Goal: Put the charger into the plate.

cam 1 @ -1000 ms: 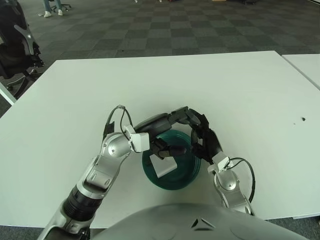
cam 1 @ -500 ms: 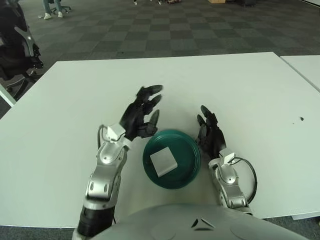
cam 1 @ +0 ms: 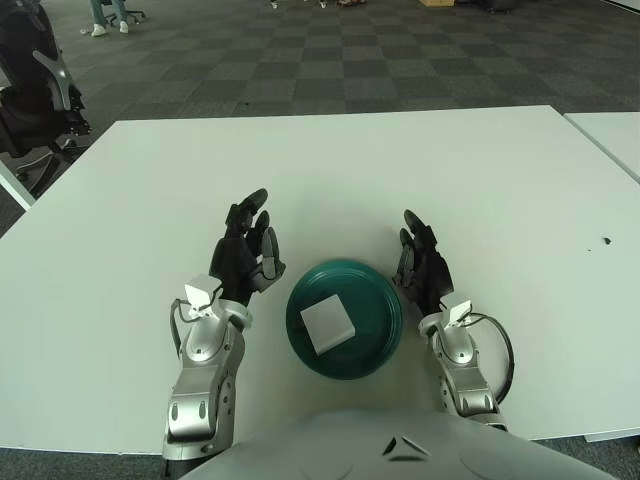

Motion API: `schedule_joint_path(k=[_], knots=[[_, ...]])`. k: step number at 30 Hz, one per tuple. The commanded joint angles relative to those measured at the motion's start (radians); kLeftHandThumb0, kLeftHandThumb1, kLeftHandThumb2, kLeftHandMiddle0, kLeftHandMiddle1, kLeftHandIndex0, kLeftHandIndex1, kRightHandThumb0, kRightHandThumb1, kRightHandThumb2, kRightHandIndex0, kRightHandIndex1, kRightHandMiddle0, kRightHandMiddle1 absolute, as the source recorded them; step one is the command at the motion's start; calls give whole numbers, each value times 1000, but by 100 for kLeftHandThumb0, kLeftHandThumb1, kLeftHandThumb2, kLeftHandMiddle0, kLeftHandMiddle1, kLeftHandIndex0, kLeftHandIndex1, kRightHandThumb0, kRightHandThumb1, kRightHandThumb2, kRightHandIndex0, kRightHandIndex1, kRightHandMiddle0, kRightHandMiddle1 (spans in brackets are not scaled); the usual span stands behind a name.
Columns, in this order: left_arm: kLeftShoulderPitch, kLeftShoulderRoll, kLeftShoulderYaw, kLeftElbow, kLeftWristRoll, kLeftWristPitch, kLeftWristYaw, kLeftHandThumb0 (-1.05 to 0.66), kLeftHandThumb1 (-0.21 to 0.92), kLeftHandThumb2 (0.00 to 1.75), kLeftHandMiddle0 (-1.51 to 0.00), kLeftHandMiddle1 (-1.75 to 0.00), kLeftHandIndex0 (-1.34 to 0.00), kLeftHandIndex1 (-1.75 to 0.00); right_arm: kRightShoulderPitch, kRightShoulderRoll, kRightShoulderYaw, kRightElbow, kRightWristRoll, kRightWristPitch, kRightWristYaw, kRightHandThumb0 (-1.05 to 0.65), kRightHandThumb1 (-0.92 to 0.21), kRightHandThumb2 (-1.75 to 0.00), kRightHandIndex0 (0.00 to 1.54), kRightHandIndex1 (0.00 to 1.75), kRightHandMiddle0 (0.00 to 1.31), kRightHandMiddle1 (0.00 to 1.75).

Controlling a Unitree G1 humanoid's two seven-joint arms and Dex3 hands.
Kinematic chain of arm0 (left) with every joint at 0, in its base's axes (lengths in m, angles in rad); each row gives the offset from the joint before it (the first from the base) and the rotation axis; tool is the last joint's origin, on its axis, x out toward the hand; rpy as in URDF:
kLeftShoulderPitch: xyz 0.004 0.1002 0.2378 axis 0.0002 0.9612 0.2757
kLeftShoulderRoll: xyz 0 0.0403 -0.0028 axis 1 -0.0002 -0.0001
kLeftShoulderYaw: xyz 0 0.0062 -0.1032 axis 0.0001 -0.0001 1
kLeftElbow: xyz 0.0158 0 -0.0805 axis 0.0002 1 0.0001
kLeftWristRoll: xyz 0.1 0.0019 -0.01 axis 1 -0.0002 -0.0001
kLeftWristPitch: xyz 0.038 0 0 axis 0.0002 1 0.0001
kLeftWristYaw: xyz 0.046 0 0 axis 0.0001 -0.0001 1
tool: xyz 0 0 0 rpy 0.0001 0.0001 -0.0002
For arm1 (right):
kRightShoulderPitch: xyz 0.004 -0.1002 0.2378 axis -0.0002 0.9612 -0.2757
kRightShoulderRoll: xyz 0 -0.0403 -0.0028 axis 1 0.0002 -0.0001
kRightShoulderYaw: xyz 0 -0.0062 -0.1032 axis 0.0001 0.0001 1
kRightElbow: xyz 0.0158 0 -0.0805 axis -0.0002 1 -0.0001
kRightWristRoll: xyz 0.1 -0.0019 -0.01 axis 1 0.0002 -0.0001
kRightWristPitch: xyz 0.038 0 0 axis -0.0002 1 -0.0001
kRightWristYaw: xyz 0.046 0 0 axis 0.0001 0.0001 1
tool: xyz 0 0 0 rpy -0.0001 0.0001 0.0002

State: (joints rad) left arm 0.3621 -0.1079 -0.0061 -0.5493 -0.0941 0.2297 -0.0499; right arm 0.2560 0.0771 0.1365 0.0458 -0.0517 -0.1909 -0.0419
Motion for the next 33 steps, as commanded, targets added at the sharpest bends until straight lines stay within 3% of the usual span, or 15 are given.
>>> schedule_joint_path(k=[1,8,15,21,33], knots=[[24,1,28,-20,-20,6,23,-94,92,98,-16,0,0,-39,96,-6,-10,65,3,152,-8,-77,-92,-91,6,0,0,25],[89,24,58,22,-38,-49,2,-94,92,97,-19,-1,0,-45,105,-8,-10,50,-3,163,-11,-78,-92,-91,6,0,0,26],[184,33,45,87,-23,-126,-4,-91,92,98,-20,-1,0,-48,115,-18,-23,46,7,152,-1,-78,-92,-91,7,1,0,27],[213,28,29,126,-7,-152,11,-89,92,100,-21,-1,0,-51,112,-27,-39,62,14,135,9,-77,-92,-91,8,1,0,29],[275,6,-68,283,64,-327,32,-90,92,101,-21,-1,0,-52,116,-30,-50,70,14,133,26,-76,-92,-91,11,1,0,34]])
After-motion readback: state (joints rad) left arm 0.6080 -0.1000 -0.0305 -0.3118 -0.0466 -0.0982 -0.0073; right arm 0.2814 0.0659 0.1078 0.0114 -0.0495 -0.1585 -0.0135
